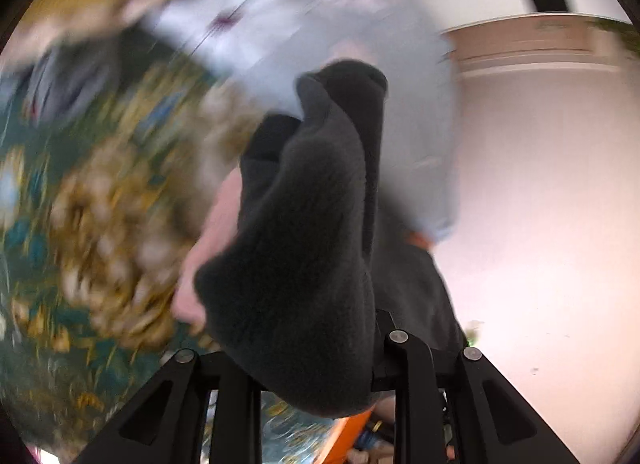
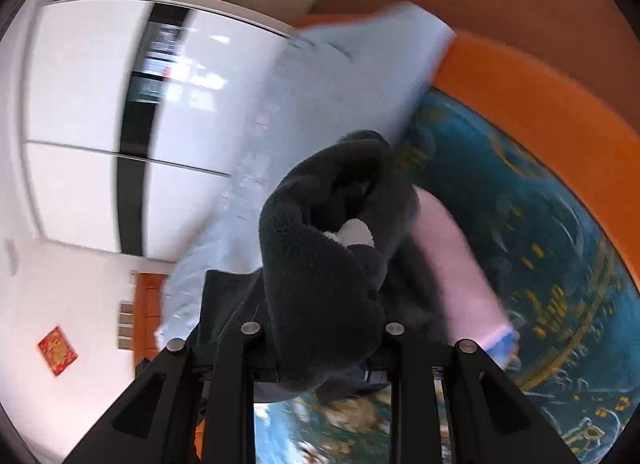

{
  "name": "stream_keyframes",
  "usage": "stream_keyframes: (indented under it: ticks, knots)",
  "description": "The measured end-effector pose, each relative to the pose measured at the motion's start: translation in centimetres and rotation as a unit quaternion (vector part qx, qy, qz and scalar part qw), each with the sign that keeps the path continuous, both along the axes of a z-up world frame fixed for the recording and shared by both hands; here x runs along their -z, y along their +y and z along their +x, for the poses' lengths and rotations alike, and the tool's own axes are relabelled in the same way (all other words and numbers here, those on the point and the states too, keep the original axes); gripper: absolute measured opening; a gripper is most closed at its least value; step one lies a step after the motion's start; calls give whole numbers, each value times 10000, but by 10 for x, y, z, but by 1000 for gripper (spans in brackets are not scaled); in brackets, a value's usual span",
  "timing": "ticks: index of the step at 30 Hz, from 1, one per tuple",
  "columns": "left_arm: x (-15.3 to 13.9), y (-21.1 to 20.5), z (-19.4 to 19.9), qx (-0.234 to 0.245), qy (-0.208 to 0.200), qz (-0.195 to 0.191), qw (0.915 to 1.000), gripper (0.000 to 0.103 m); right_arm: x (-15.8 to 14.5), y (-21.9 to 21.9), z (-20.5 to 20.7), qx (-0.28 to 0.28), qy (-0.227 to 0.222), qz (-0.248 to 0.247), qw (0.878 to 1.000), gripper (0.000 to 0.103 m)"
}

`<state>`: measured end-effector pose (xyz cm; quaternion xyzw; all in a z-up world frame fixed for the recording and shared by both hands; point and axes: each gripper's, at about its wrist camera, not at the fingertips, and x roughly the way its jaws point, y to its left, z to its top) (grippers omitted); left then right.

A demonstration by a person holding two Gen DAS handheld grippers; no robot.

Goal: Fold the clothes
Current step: 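Carry the folded jacket over the pink clothes stack with both grippers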

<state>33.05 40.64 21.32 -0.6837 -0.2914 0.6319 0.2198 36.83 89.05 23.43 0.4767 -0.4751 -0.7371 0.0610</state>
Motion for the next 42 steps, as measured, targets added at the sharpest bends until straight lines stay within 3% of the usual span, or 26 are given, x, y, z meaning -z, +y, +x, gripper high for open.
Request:
stream_keyframes:
  ticks: [2, 5, 8, 12, 14, 16, 18, 21, 26, 29, 32, 35, 39, 42]
  knots:
    - [30, -7, 16, -99, -322, -142, 9993, 26, 32, 4, 11, 90, -404, 30, 9991, 27]
    - [36, -10, 19, -111, -425, -130, 9990, 27, 59, 9, 27, 222, -584, -131, 9980, 27]
    - [40, -12, 21, -118, -521, -118, 9985, 27, 58, 8, 22, 73, -557, -35, 9984, 27]
    - [47, -15, 23, -127, -649, -101, 9978, 28, 37, 12, 7, 49, -95, 54, 9999, 27]
    - [50, -17, 25, -132, -713, -93, 9973, 31, 45, 11, 6, 55, -150, 93, 9998, 27]
    - [53, -18, 26, -137, -777, -85, 9968, 34, 64, 9, 10, 50, -489, 94, 9987, 28]
    - [56, -20, 27, -141, -841, -77, 9963, 39, 60, 13, 13, 39, -514, 240, 9984, 29]
    - [43, -37, 19, -74, -665, -300, 9973, 52, 53, 18, 17, 22, -550, 459, 9974, 40]
    - [20, -65, 4, 40, -361, -681, 9970, 62, 43, 27, 23, -6, -609, 823, 9947, 51]
    - [6, -83, -5, 109, -178, -908, 9956, 62, 33, 31, 26, -43, -617, 1113, 9919, 51]
    - [3, -73, -22, 200, -42, -1029, 9945, 63, -5, 16, 2, -478, -243, 1869, 9809, 51]
    - [5, -49, -42, 303, 70, -1092, 9935, 63, -31, -27, -41, -1288, 125, 1942, 9724, 52]
    - [9, -16, -70, 440, 218, -1175, 9919, 66, -37, -99, -95, -2179, 263, 2117, 9524, 52]
    - [11, 8, -90, 543, 329, -1237, 9903, 66, -20, -135, -125, -2512, -7, 2124, 9444, 53]
